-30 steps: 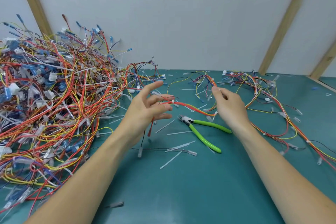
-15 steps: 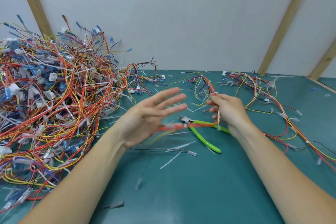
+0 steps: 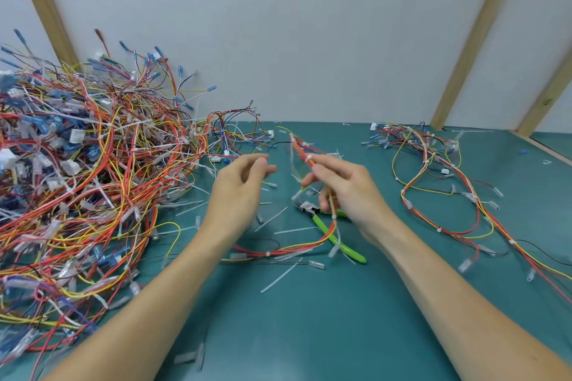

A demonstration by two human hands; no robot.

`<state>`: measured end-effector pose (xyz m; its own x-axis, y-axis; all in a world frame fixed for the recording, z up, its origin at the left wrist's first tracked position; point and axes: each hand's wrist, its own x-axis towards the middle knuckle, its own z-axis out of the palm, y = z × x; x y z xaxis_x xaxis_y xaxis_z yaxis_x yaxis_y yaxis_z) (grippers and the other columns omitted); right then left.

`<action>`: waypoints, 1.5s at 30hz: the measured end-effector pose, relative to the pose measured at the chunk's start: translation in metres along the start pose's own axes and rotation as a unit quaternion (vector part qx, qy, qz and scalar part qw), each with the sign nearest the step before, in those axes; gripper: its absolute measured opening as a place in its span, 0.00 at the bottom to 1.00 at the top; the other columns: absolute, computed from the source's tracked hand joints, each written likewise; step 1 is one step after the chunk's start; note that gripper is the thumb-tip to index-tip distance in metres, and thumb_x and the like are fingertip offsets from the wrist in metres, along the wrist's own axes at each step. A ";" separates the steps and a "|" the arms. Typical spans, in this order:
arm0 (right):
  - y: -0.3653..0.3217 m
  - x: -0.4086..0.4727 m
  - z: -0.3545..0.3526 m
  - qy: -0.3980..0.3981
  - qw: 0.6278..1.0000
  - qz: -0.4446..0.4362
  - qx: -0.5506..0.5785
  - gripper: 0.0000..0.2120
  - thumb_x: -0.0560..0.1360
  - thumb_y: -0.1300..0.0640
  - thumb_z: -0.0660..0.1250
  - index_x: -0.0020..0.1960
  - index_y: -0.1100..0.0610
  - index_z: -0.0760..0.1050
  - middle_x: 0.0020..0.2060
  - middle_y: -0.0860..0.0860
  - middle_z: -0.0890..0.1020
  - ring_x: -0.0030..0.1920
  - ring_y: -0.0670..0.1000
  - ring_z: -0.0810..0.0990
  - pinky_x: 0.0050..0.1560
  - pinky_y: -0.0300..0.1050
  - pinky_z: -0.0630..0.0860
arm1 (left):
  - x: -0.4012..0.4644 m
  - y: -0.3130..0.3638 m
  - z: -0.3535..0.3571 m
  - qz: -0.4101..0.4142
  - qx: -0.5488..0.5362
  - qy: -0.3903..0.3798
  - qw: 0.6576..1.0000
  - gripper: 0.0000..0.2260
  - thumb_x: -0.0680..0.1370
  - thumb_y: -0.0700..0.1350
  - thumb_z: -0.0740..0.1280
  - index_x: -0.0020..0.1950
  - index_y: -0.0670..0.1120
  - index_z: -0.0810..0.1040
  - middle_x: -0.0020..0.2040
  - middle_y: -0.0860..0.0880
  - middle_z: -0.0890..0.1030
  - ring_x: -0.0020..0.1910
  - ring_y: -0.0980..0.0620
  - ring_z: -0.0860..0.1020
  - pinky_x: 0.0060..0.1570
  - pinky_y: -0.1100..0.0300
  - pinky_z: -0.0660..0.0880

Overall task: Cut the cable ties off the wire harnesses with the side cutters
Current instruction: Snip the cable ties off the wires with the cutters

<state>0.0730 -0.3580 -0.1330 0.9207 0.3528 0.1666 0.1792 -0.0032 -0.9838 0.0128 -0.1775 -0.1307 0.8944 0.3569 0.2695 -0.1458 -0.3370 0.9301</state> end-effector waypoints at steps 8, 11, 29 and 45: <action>0.000 -0.005 0.002 -0.058 0.997 0.002 0.051 0.09 0.81 0.55 0.68 0.60 0.48 0.83 0.41 0.51 0.86 0.21 0.48 0.72 0.24 0.39 0.72 | 0.039 0.035 0.025 -0.155 -0.183 -0.072 0.968 0.09 0.84 0.48 0.61 0.57 0.48 0.79 0.44 0.56 0.86 0.34 0.61 0.80 0.41 0.56 0.66; 0.000 -0.002 -0.003 0.012 0.979 0.064 0.191 0.12 0.76 0.50 0.71 0.58 0.53 0.80 0.48 0.52 0.83 0.26 0.48 0.75 0.26 0.42 0.76 | 0.053 0.054 0.039 -0.064 -0.202 -0.019 0.977 0.06 0.84 0.43 0.62 0.59 0.48 0.77 0.44 0.55 0.83 0.34 0.61 0.80 0.36 0.61 0.68; 0.015 0.021 -0.084 0.344 0.887 0.072 -0.300 0.13 0.77 0.49 0.69 0.58 0.50 0.71 0.44 0.46 0.81 0.48 0.54 0.79 0.47 0.49 0.70 | 0.122 0.046 0.154 0.019 0.137 -0.169 0.976 0.20 0.80 0.32 0.58 0.70 0.44 0.74 0.42 0.41 0.75 0.42 0.43 0.76 0.42 0.51 0.77; 0.027 0.032 -0.099 0.449 0.877 0.064 -0.160 0.14 0.82 0.57 0.59 0.66 0.58 0.72 0.64 0.54 0.77 0.65 0.56 0.73 0.53 0.46 0.65 | 0.111 0.045 0.262 -0.018 0.177 -0.225 0.958 0.15 0.81 0.45 0.65 0.66 0.45 0.80 0.62 0.42 0.82 0.64 0.42 0.78 0.62 0.56 0.73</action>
<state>0.1412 -0.4392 -0.1479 0.8158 -0.5490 0.1817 0.0097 -0.3011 -0.9535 0.2161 -0.3813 -0.1244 0.9995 -0.0103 0.0294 -0.0293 -0.6347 0.7722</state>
